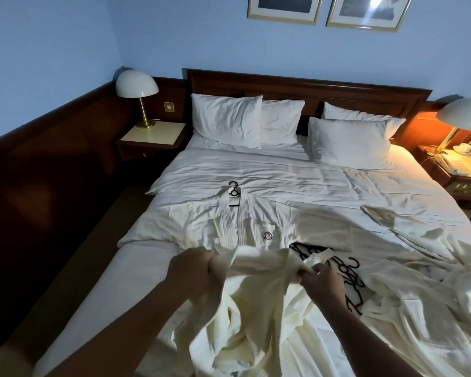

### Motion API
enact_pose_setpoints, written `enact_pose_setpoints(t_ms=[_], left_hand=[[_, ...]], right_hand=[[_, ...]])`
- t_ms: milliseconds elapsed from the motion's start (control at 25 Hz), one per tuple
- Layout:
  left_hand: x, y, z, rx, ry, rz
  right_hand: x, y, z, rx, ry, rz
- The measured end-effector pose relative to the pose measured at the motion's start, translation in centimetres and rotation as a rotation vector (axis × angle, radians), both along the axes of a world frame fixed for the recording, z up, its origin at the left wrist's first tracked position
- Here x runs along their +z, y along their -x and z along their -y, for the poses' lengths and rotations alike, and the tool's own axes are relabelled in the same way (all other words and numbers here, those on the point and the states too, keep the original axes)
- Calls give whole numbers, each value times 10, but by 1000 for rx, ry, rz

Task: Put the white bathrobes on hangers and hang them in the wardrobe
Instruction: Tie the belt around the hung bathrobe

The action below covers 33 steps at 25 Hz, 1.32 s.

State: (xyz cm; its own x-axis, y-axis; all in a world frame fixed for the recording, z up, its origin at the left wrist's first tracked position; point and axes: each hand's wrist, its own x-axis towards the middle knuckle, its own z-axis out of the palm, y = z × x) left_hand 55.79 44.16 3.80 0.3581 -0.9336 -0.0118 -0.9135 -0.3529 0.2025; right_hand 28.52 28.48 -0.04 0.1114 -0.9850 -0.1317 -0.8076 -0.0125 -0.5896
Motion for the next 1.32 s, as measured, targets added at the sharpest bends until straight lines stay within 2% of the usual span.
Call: enact_pose_setpoints(t_ms=[80,120,160,240,280,360,400,480,520,560,600,640,680,720,840,880,920,960,1040,1120,1200,1280,1320], left_hand=[[17,-15,0,101,331,-88],[27,-26,-2,162,436,-224],[38,-33,-4,217,451,-355],[53,-39,-9,123,235,-469],[60,-37,-13,42,169,-433],[87,-40,-14,-29,318,-331],[113,-43,-15,-7,476,-266],[178,-52,-19,46,741,-203],[207,-53,-19,46,713,-228],[226,-53,-14,27,565,-290],[238,-49,-6,11,365,-350],[242,-48,2,10,214,-327],[247,-50,12,24,185,-242],[260,-53,22,54,254,-189],[324,-65,32,192,732,-137],[350,-63,31,206,830,-109],[370,-59,33,198,833,-70],[383,-54,36,184,751,-1],[393,-43,47,215,620,145],[404,-38,60,278,714,215],[423,-34,66,298,845,138],[439,-33,65,256,839,18],[445,-32,62,240,826,-23]], right_hand=[[24,-6,8,21,153,179],[36,-6,11,103,197,216],[45,-7,14,171,221,214],[59,-8,23,208,208,141],[68,-9,26,212,188,101],[98,-13,34,237,188,101],[124,-16,37,219,218,185],[185,-23,38,142,326,526],[211,-27,39,97,376,698],[232,-34,42,85,381,814],[250,-41,45,119,356,829],[262,-48,52,175,341,753],[278,-50,59,218,352,659],[295,-48,67,218,397,584],[360,-35,75,201,613,557],[378,-31,75,218,718,526],[393,-29,73,244,820,418],[403,-29,74,269,875,293],[417,-28,78,218,818,226],[433,-30,78,96,677,441],[447,-33,76,72,564,656],[461,-29,67,199,571,565],[471,-23,61,193,644,513]])
